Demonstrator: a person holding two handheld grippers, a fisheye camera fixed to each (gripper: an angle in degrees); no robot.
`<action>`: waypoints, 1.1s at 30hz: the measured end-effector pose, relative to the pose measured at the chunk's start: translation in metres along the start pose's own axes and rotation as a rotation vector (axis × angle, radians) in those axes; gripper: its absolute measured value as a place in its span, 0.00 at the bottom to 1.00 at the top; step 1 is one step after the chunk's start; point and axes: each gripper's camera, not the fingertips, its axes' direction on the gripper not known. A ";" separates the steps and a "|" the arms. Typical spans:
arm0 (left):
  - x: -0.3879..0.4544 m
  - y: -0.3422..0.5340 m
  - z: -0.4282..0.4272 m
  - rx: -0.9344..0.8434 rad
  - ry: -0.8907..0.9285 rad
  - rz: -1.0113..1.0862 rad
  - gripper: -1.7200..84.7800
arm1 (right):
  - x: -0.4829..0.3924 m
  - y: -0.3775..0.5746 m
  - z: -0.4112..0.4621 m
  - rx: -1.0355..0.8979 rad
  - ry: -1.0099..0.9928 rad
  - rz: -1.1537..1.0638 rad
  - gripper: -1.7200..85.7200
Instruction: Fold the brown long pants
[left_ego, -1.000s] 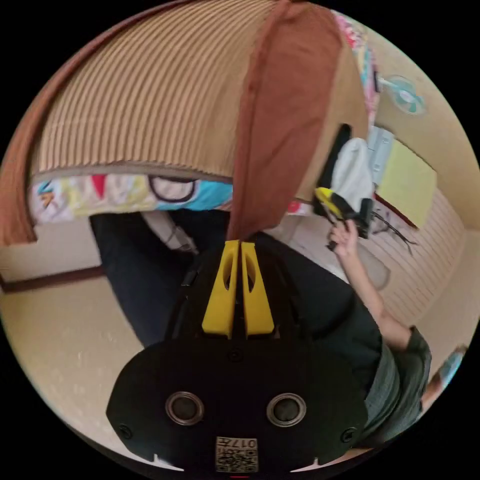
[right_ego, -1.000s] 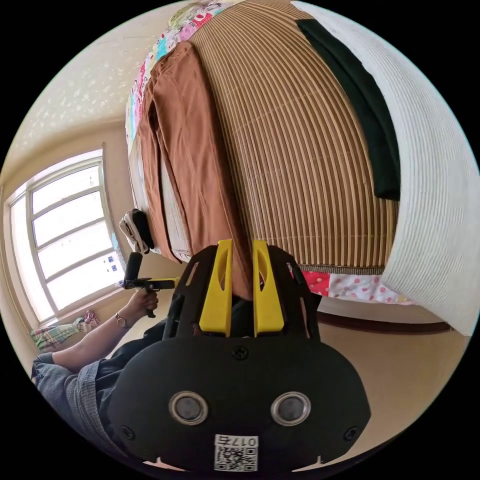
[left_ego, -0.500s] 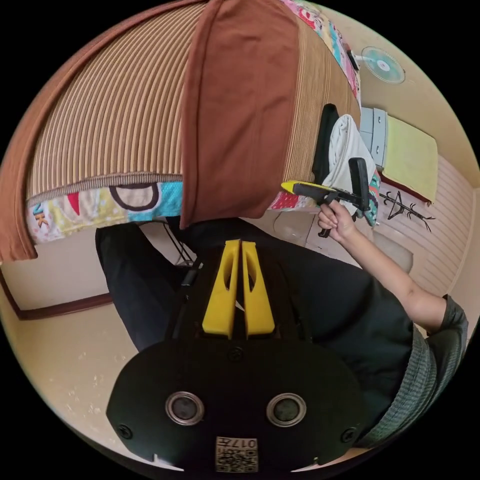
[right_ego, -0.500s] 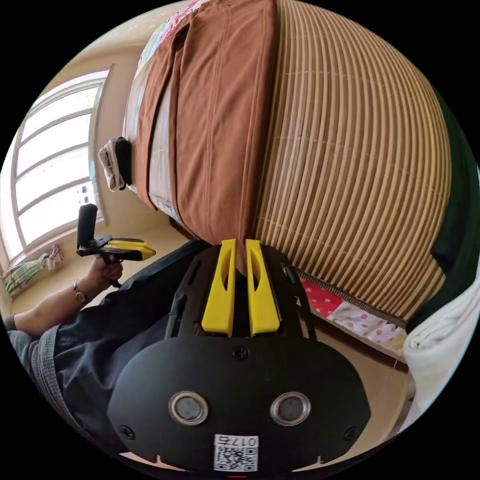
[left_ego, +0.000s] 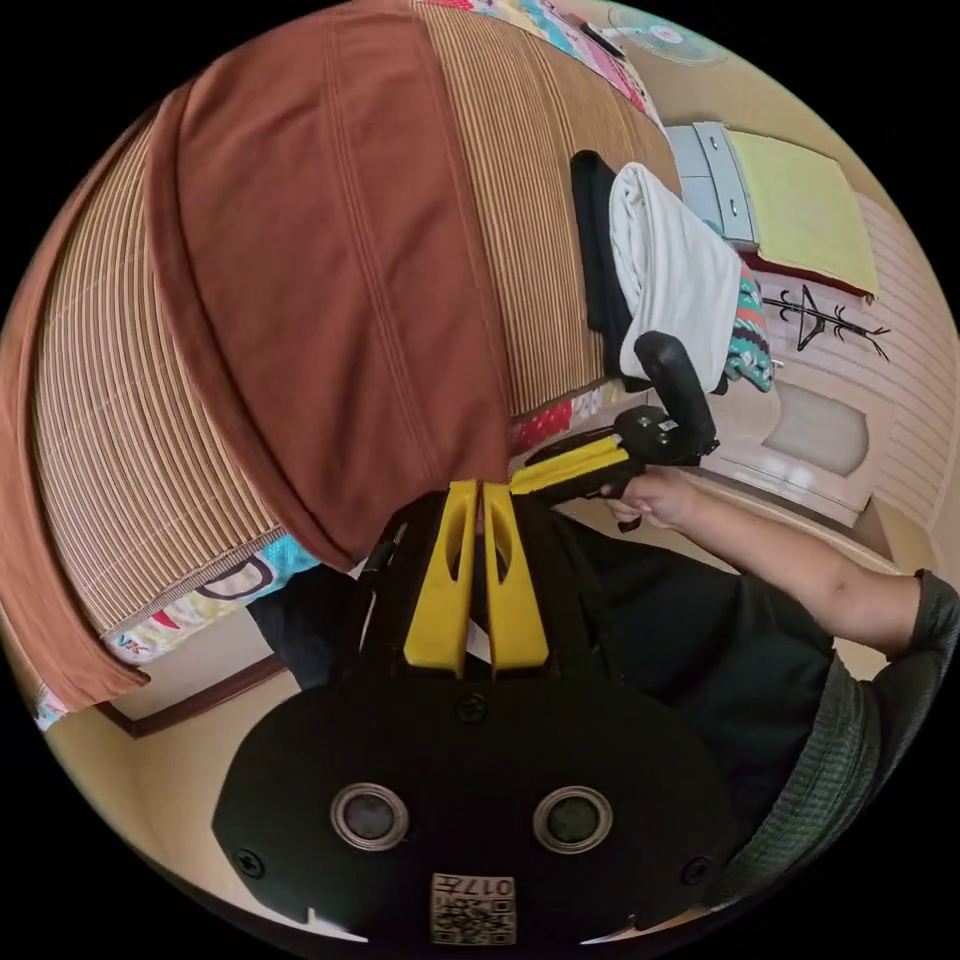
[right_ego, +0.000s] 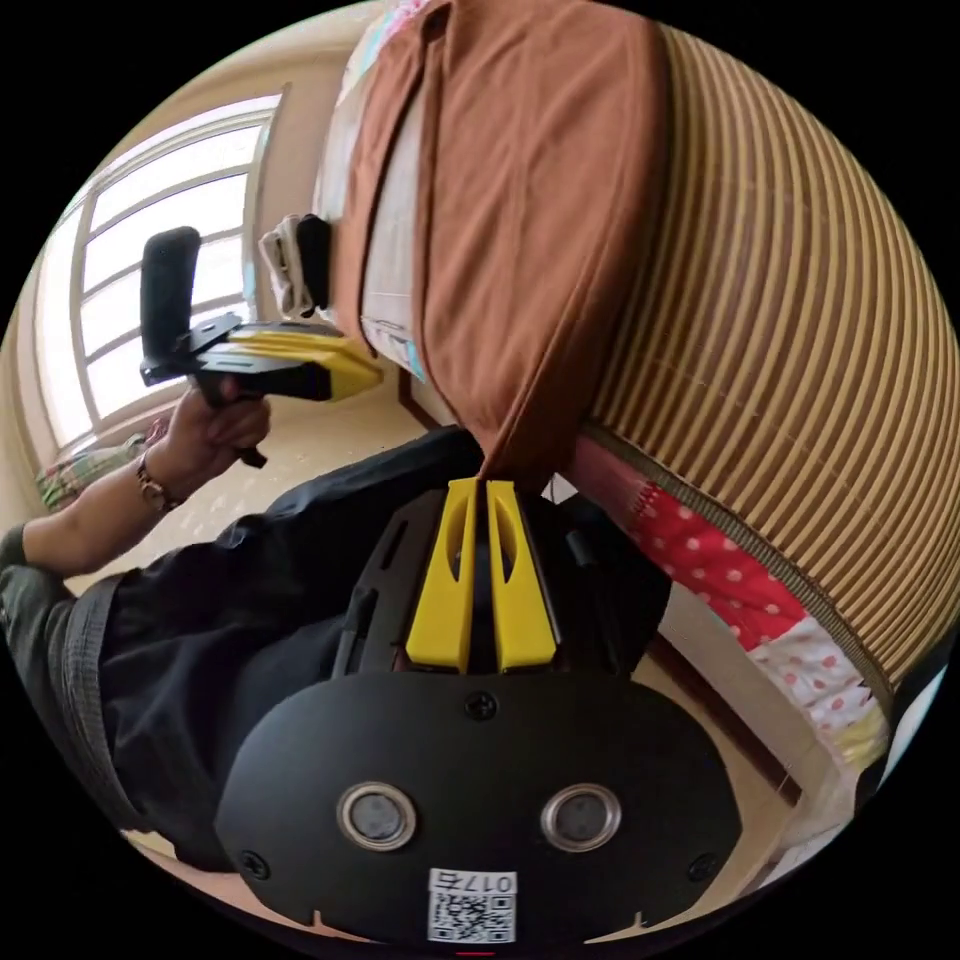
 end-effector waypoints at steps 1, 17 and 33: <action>0.009 0.001 -0.002 0.022 -0.007 -0.007 0.07 | -0.009 0.006 -0.006 0.010 -0.045 -0.053 0.04; 0.102 0.023 -0.027 -0.012 -0.494 0.072 0.03 | -0.115 -0.034 -0.013 0.056 -0.330 -0.395 0.05; 0.034 0.124 -0.096 0.182 0.011 -0.057 0.01 | -0.002 -0.134 -0.100 0.350 -0.107 0.058 0.17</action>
